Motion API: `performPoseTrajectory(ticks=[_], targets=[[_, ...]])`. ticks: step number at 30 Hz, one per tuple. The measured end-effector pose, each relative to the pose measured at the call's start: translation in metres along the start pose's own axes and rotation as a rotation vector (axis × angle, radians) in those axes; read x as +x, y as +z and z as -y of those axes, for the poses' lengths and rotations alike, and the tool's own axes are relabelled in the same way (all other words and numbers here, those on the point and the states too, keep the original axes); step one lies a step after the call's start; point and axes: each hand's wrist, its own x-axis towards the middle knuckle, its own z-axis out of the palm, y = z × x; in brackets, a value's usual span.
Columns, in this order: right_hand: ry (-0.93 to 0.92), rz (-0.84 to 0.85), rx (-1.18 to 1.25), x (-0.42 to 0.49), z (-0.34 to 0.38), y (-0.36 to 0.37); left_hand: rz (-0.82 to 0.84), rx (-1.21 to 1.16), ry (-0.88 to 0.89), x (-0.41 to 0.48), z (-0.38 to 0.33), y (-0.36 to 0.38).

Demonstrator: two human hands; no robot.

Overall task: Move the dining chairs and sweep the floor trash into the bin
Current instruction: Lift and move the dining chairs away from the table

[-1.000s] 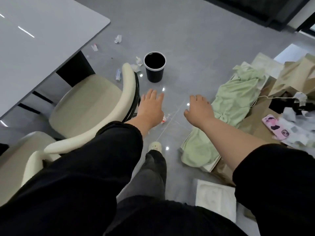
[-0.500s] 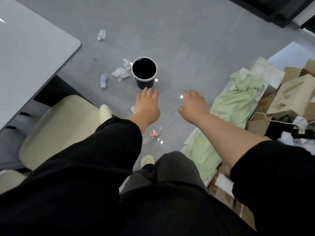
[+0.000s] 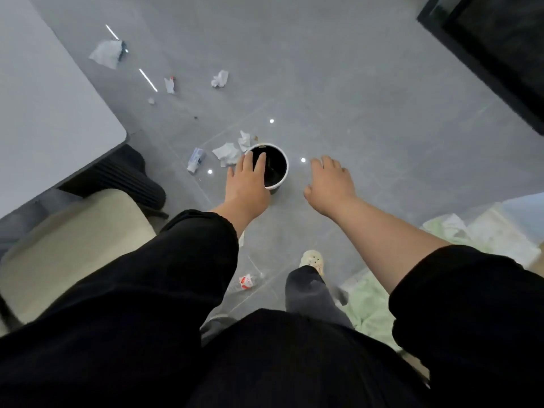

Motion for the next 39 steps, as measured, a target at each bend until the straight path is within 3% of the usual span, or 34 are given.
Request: performPoseTrajectory(ticks=[8, 18, 24, 31, 39], targets=[[-0.137, 0.023, -0.052, 0.132, -0.087, -0.068, -0.051, -0.115, -0.200, 0.122, -0.082, -0.034], [-0.389, 0.021, -0.151, 0.301, -0.063, -0.127, -0.145, -0.147, -0.417, 0.256, -0.059, -0.082], [-0.542, 0.006, -0.273, 0.456, -0.014, -0.190, -0.193, -0.237, -0.592, 0.377, -0.013, -0.134], [-0.714, 0.087, -0.322, 0.558, 0.058, -0.229, -0.207, -0.300, -0.798, 0.445, 0.039, -0.193], [-1.002, 0.122, -0.386, 0.696, 0.190, -0.252, -0.307, -0.393, -1.059, 0.535, 0.131, -0.243]])
